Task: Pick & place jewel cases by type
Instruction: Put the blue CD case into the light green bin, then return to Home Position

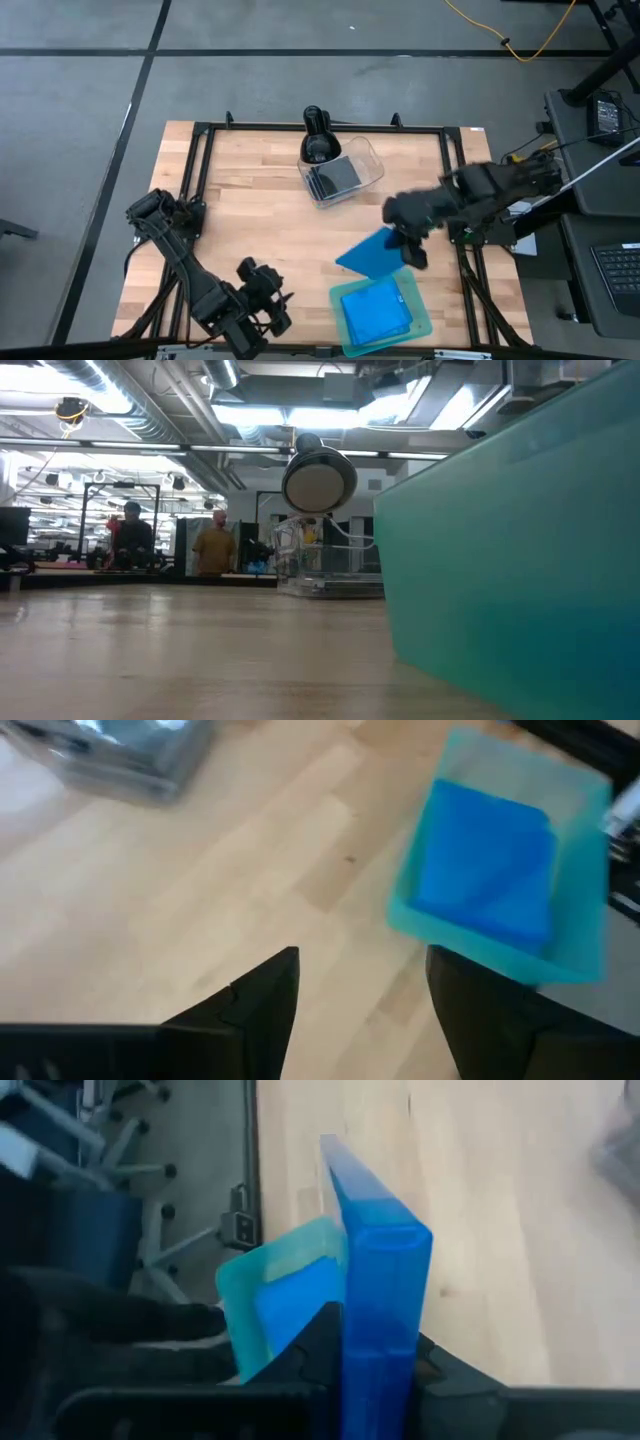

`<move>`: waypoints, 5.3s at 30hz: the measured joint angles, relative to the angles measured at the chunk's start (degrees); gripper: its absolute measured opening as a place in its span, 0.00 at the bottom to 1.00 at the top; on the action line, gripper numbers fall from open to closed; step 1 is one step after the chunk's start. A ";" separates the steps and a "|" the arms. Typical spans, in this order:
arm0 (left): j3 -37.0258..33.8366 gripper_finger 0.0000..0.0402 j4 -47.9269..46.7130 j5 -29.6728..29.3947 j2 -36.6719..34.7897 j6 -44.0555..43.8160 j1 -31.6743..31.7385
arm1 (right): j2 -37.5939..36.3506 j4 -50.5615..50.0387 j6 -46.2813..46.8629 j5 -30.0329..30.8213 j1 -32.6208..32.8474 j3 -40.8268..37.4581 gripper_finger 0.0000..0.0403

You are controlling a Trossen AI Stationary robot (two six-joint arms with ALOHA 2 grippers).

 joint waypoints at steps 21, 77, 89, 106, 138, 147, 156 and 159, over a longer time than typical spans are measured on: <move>0.09 0.52 -10.97 -7.60 0.00 0.99 0.39 | -3.66 20.90 51.65 21.18 24.94 -23.13 0.11; 0.15 0.52 -8.31 -5.70 -0.09 -1.02 1.77 | -5.94 59.21 60.19 15.57 25.59 -54.84 0.66; 0.15 0.52 -7.46 -5.91 -0.09 -1.02 1.77 | -10.71 53.04 60.19 12.59 23.22 -54.80 0.70; 0.34 0.52 -7.16 -11.85 -0.30 -0.36 2.21 | -16.72 -1.49 42.76 36.67 15.41 -28.25 0.65; -23.91 0.00 22.39 2.56 -45.47 51.36 46.07 | -47.28 46.00 -47.75 29.10 -48.46 -48.41 0.41; -60.16 0.00 57.19 9.37 -54.34 43.14 41.18 | -51.67 52.46 -36.03 5.56 -50.95 -67.63 0.03; -82.98 0.00 68.30 13.19 -74.74 40.23 40.41 | -60.79 66.34 -39.15 5.49 -51.02 -78.61 0.03; -87.93 0.00 63.43 18.36 -88.83 41.33 41.68 | -61.30 66.78 -37.22 5.51 -51.02 -78.71 0.02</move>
